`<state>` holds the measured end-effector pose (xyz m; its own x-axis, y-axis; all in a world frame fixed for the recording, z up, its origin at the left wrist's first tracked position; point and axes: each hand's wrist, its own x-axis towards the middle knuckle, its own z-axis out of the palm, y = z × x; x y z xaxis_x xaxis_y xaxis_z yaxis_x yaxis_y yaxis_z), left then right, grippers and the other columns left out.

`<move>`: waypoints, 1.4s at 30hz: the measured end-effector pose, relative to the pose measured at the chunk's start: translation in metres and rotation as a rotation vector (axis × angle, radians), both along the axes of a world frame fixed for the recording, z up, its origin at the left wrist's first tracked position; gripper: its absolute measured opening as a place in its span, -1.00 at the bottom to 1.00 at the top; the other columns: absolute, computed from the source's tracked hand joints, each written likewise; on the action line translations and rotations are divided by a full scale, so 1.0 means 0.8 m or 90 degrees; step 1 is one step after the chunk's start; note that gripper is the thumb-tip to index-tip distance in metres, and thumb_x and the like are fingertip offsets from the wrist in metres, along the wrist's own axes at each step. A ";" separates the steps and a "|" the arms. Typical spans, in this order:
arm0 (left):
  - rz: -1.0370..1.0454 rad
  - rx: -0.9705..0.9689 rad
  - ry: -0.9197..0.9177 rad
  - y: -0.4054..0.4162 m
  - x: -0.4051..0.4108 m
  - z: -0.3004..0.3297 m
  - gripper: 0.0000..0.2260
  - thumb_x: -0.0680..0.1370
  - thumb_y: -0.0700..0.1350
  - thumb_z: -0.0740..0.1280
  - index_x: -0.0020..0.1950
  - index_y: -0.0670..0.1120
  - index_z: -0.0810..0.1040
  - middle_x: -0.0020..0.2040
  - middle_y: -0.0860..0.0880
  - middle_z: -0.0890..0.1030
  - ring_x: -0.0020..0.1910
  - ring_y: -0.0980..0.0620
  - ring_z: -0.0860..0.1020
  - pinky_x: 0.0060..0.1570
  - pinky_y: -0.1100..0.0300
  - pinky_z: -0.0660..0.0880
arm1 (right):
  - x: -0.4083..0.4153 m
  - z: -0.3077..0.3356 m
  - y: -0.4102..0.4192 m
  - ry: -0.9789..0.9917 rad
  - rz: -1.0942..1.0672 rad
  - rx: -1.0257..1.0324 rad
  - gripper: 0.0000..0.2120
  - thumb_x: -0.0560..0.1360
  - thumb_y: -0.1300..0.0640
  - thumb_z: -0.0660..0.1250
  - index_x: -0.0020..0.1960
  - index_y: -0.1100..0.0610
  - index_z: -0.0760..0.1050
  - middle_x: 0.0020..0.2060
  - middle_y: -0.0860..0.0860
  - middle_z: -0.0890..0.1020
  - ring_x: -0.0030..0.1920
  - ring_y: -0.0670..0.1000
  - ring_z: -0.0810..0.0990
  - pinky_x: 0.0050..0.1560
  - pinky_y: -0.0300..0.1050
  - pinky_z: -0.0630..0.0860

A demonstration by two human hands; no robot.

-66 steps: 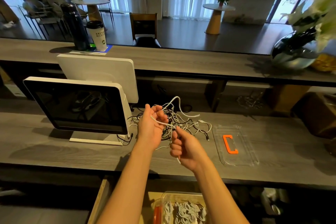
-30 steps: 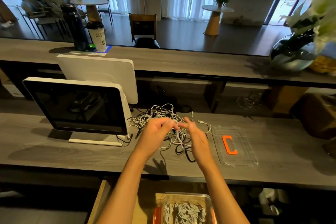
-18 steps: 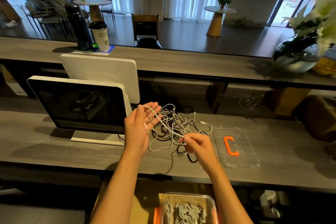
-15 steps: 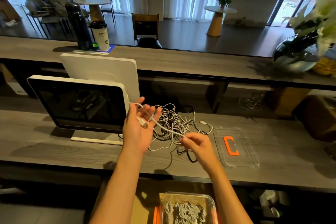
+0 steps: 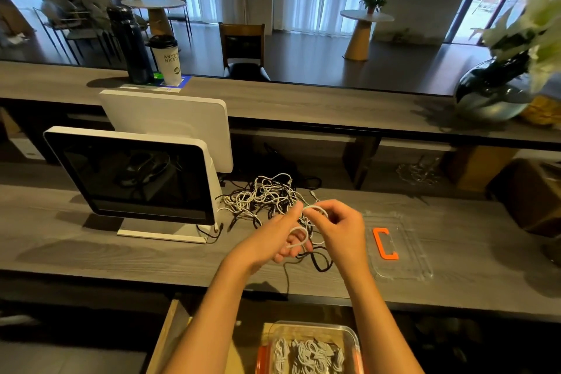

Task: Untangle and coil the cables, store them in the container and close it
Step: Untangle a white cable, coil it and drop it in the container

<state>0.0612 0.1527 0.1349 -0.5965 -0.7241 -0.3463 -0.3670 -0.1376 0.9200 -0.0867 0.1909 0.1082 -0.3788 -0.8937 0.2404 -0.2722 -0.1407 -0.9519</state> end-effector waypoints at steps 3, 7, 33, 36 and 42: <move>-0.116 -0.020 0.023 -0.007 0.008 -0.008 -0.55 0.65 0.21 0.14 -0.24 -0.06 0.54 -0.41 0.08 0.40 -0.44 0.12 0.28 -0.41 0.26 0.22 | -0.009 -0.003 0.003 -0.031 0.020 0.012 -0.97 0.46 0.18 0.50 -0.13 0.07 0.70 -0.30 -0.05 0.69 -0.30 -0.11 0.58 -0.26 -0.27 0.50; -0.019 -0.053 0.064 -0.017 0.014 -0.017 -0.60 0.68 0.11 0.15 -0.25 -0.08 0.53 -0.44 0.05 0.40 -0.47 0.07 0.31 -0.43 0.23 0.30 | -0.021 -0.006 0.004 -0.047 0.045 0.047 -0.92 0.46 0.17 0.49 -0.20 0.13 0.70 -0.40 0.00 0.63 -0.36 -0.13 0.50 -0.32 -0.29 0.44; 0.182 -0.232 -0.140 -0.015 -0.012 -0.026 -0.45 0.69 0.18 -0.04 -0.06 -0.14 0.62 -0.24 -0.07 0.61 -0.24 0.04 0.54 -0.24 0.21 0.38 | -0.010 -0.024 -0.001 0.076 0.093 -0.004 -0.86 0.56 0.20 0.38 -0.02 0.00 0.66 -0.15 -0.08 0.64 -0.10 -0.07 0.59 -0.08 -0.25 0.52; 0.103 -0.049 -0.067 -0.007 -0.014 -0.031 -0.40 0.62 0.35 -0.09 -0.09 -0.04 0.56 -0.30 -0.06 0.59 -0.40 0.10 0.44 -0.36 0.21 0.33 | -0.011 -0.026 -0.002 0.046 0.078 0.024 -0.89 0.53 0.21 0.42 -0.01 0.03 0.66 -0.13 -0.05 0.68 -0.07 -0.09 0.63 -0.03 -0.23 0.56; -0.121 0.014 -0.011 -0.010 0.002 -0.031 -0.48 0.62 0.30 0.13 -0.15 -0.09 0.61 -0.38 0.06 0.47 -0.47 0.14 0.32 -0.45 0.29 0.23 | -0.014 -0.035 -0.003 -0.026 0.079 0.082 -0.95 0.47 0.23 0.46 -0.10 0.11 0.67 -0.23 0.05 0.69 -0.14 0.09 0.64 -0.10 -0.07 0.58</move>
